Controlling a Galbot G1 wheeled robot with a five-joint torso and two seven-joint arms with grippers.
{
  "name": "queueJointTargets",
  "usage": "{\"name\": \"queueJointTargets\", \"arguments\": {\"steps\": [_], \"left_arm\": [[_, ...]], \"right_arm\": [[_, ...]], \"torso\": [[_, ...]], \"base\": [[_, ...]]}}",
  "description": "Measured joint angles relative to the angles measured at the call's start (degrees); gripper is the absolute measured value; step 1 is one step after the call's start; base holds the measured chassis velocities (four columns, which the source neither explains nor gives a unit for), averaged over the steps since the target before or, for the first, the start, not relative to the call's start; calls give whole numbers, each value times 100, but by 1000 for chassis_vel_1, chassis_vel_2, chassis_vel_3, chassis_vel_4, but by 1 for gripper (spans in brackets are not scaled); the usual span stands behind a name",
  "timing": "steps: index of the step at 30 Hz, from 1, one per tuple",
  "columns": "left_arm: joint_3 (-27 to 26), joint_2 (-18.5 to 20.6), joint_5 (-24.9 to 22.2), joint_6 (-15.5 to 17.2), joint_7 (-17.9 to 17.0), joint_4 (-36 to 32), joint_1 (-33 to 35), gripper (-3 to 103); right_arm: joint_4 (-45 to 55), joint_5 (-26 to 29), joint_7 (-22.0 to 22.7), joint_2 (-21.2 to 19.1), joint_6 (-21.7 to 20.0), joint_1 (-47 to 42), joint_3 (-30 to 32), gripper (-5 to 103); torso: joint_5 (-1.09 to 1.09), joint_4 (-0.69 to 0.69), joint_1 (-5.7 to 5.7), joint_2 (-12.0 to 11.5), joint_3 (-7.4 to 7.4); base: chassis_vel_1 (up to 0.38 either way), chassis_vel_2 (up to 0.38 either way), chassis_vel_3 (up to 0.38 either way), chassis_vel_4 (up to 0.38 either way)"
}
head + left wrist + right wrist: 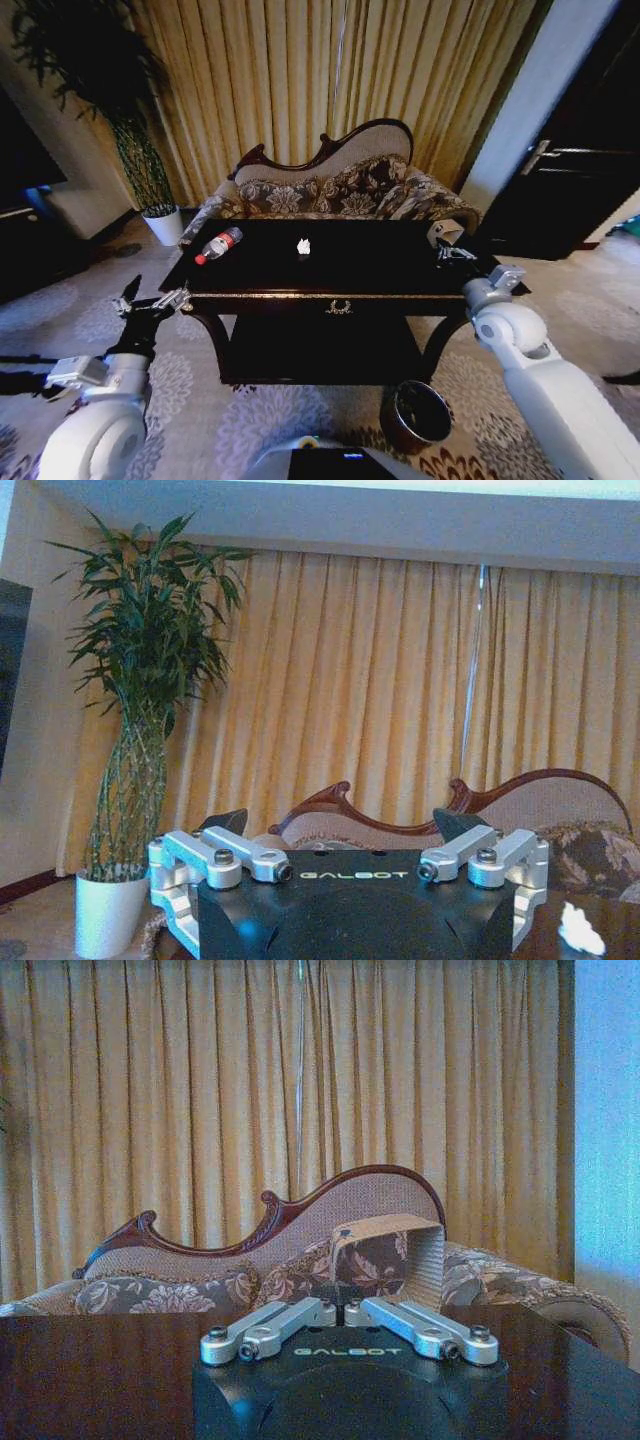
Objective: Move to the front of the table and place the trash on the table into the trash bin.
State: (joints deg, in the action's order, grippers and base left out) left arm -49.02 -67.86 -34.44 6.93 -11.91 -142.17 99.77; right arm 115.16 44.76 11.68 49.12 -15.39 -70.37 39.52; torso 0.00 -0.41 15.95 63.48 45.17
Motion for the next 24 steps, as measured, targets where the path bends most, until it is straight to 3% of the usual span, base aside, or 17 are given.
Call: {"name": "queueJointTargets", "arguments": {"steps": [14, 24], "left_arm": [[47, -33, 76, 2, -5, 2, 13, 100], [51, -71, 83, -2, -6, 19, 11, 100]], "right_arm": [[-94, -88, -3, 94, 120, -33, -59, 0], [-560, -273, -143, 468, 197, -466, -21, 0]], "torso": [[-1, 0, -2, 1, -1], [-1, 1, 1, -1, 1]], "base": [[178, -173, -173, 163], [20, -26, -27, 23]]}}
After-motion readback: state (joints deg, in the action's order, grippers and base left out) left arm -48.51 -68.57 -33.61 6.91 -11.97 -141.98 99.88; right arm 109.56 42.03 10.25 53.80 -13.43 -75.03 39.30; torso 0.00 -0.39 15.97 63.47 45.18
